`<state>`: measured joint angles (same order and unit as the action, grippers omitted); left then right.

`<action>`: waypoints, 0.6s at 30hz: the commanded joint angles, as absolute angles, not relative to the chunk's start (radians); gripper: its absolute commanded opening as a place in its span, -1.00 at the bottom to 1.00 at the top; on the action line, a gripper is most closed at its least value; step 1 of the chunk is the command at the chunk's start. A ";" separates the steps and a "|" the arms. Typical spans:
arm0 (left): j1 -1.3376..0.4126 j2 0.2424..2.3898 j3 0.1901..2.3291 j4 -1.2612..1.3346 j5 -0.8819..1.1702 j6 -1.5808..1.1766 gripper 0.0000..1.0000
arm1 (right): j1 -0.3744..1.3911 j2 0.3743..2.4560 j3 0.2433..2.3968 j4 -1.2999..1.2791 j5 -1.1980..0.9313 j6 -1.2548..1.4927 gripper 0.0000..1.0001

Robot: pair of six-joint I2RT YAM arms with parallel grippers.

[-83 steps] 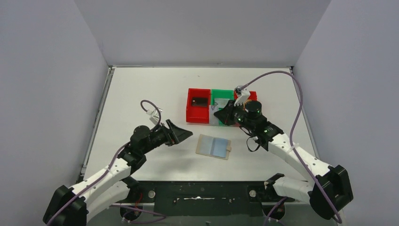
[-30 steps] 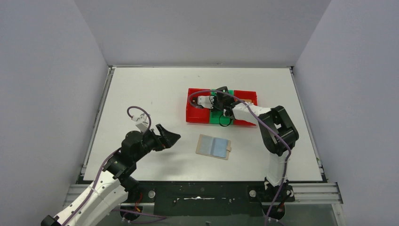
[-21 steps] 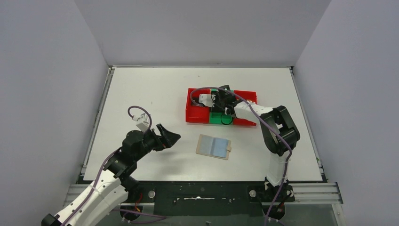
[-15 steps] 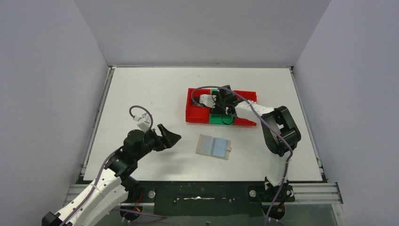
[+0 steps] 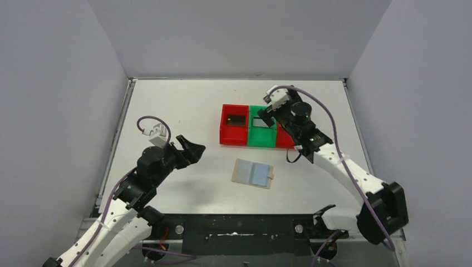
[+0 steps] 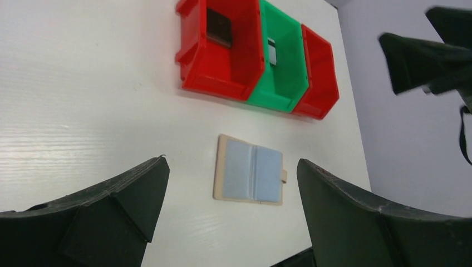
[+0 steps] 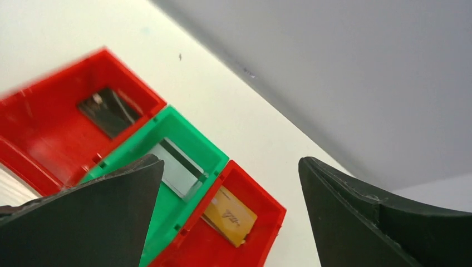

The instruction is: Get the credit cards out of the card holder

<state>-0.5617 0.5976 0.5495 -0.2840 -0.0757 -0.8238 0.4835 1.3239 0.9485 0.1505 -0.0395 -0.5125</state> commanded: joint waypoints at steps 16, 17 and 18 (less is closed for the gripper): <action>-0.558 0.555 0.856 -0.590 -0.542 -0.730 0.75 | 0.746 1.136 0.685 -0.342 0.235 0.917 0.98; -0.558 0.552 0.853 -0.590 -0.541 -0.729 0.75 | 0.775 1.182 0.699 -0.366 0.261 0.954 0.98; -0.558 0.549 0.850 -0.592 -0.540 -0.732 0.76 | 0.799 1.224 0.718 -0.376 0.273 0.968 1.00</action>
<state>-0.5617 0.5674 0.8196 -0.5858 -0.5034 -0.7506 0.6849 1.1206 0.6621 -0.2733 0.1272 0.7273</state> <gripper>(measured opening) 0.876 0.986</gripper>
